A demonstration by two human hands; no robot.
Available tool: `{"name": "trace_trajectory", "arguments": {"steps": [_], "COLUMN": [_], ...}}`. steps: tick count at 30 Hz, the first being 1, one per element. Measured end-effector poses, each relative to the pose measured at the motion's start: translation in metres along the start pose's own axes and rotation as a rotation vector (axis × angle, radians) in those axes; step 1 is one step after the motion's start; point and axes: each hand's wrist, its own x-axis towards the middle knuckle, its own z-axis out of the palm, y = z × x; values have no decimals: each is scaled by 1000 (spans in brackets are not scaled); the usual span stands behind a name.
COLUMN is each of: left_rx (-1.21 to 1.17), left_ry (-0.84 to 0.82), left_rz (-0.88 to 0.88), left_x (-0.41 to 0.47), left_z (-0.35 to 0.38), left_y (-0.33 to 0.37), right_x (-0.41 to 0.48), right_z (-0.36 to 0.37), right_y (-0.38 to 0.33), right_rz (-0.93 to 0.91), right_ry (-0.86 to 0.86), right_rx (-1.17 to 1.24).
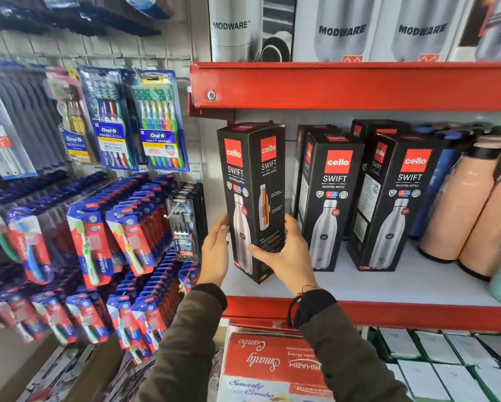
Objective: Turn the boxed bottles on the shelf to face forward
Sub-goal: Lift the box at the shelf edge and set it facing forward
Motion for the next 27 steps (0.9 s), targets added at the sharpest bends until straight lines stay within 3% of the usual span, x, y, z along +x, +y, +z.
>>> {"name": "trace_trajectory", "arguments": {"steps": [3,8,12,27], "left_rx": [30,31,20,95], "left_ry": [-68,-96,-101,-59], "left_rz": [-101,-12,91,145], "left_x": [4,-1,-10,-15], "left_z": [0,0,5,17], "left_y": [-1,-3,-1,-19], "right_x": [3,6,8,9], "right_z": [-2,-5,-7,-2], "right_y": [3,9,12,24], "right_rz": [-30,-33,-67,8], "right_ry": [-63,-170,-143,-112], "right_rx": [16,22,12,67]}}
